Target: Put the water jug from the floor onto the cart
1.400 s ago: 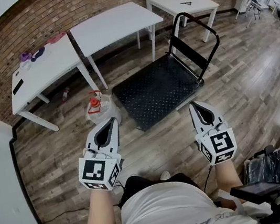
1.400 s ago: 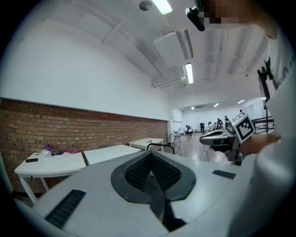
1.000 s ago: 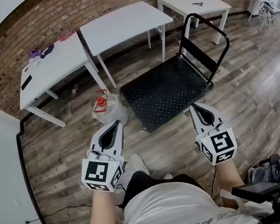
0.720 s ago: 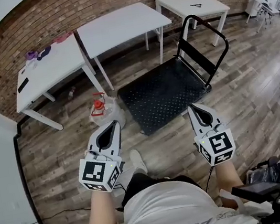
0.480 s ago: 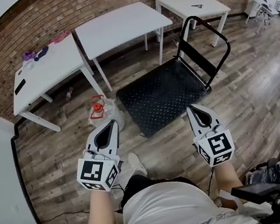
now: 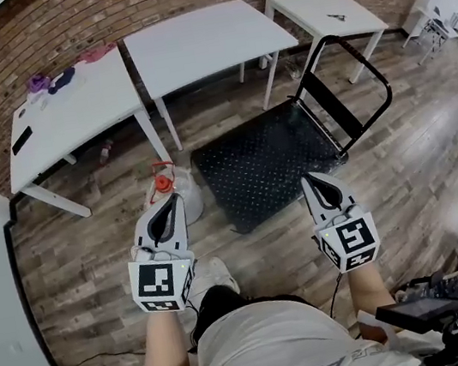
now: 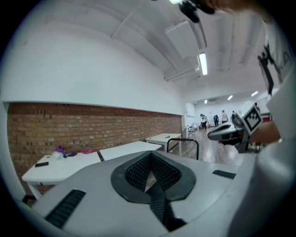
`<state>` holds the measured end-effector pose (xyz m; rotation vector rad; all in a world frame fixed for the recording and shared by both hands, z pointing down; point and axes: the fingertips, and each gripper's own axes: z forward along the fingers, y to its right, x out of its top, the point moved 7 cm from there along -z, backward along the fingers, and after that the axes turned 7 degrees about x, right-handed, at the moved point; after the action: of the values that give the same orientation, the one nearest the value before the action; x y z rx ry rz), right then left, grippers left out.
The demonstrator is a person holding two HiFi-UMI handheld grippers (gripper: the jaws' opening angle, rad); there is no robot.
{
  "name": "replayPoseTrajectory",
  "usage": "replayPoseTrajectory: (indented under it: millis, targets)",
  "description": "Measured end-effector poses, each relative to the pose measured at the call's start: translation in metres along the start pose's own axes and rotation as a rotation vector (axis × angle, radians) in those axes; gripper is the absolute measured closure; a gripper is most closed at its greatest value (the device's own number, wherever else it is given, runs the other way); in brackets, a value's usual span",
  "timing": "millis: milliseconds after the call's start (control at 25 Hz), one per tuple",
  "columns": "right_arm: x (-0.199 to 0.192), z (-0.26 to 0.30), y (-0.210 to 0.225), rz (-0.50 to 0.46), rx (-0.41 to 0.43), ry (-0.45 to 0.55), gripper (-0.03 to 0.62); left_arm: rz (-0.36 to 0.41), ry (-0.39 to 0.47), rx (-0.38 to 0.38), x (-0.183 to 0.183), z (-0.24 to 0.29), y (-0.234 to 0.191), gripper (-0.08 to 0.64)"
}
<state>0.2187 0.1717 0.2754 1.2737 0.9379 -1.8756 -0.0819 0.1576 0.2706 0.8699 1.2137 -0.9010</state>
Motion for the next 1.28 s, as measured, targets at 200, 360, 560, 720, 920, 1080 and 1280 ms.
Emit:
replayPoseTrajectory:
  millis: [200, 360, 560, 720, 920, 1080, 1280]
  targets:
    - [0.025, 0.056, -0.003, -0.019, 0.016, 0.005, 0.588, 0.004, 0.008, -0.013, -0.003, 0.026, -0.044, 0.558]
    - [0.038, 0.099, -0.021, -0.021, 0.058, 0.0, 0.588, -0.027, -0.012, 0.018, -0.015, 0.038, -0.088, 0.558]
    - [0.046, 0.137, -0.03, -0.049, 0.104, -0.024, 0.588, -0.064, -0.009, 0.042, -0.023, 0.053, -0.122, 0.558]
    - [0.049, 0.162, -0.028, -0.041, 0.122, -0.01, 0.588, -0.083, -0.018, 0.044, -0.031, 0.063, -0.133, 0.558]
    - [0.051, 0.193, -0.02, -0.046, 0.172, 0.002, 0.588, -0.1, -0.02, 0.062, -0.028, 0.081, -0.14, 0.558]
    - [0.05, 0.212, -0.002, -0.039, 0.226, 0.017, 0.588, -0.098, -0.025, 0.107, -0.02, 0.095, -0.139, 0.558]
    - [0.052, 0.235, 0.034, -0.054, 0.305, 0.047, 0.588, -0.118, -0.03, 0.195, -0.007, 0.116, -0.128, 0.558]
